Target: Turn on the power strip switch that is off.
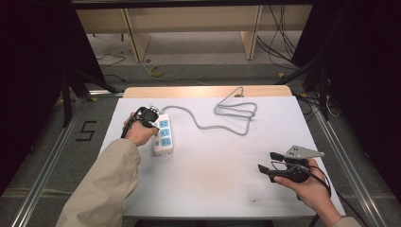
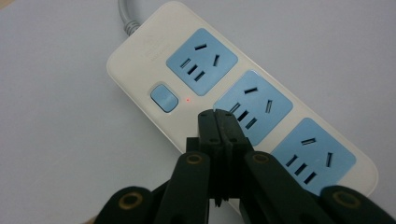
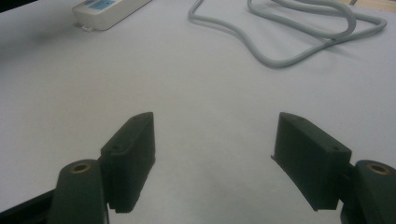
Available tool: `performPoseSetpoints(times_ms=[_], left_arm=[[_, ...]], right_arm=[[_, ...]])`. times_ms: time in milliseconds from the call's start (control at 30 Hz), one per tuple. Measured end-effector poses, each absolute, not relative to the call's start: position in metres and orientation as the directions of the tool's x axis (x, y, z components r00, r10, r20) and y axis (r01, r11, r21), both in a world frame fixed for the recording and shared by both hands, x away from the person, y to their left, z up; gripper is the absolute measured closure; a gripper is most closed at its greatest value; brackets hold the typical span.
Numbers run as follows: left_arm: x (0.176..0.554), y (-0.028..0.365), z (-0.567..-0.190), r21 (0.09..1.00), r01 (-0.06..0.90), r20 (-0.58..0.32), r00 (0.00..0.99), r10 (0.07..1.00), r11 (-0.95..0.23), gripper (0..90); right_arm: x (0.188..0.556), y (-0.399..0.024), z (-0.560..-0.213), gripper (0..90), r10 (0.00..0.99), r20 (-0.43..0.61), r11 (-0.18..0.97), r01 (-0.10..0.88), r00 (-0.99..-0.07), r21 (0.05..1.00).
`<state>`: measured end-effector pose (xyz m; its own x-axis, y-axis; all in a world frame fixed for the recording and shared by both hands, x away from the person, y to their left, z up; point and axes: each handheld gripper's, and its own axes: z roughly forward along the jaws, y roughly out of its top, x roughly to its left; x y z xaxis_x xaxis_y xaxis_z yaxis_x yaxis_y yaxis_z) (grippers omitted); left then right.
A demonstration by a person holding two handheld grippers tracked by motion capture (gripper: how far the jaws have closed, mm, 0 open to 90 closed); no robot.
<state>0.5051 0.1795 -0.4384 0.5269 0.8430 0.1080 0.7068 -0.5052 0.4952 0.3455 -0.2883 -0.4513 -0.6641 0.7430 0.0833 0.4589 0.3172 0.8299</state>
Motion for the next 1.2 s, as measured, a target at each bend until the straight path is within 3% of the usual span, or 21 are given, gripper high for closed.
performPoseSetpoints(times_ms=[1200], left_arm=[[0.5096, 0.1794, -0.4387, 0.454, 0.729, 0.111, 0.524, 0.844, -0.512, 90.0]], right_arm=[[0.3454, -0.2886, -0.4511, 29.6, 0.741, 0.080, 0.322, 0.457, -0.667, 0.830]])
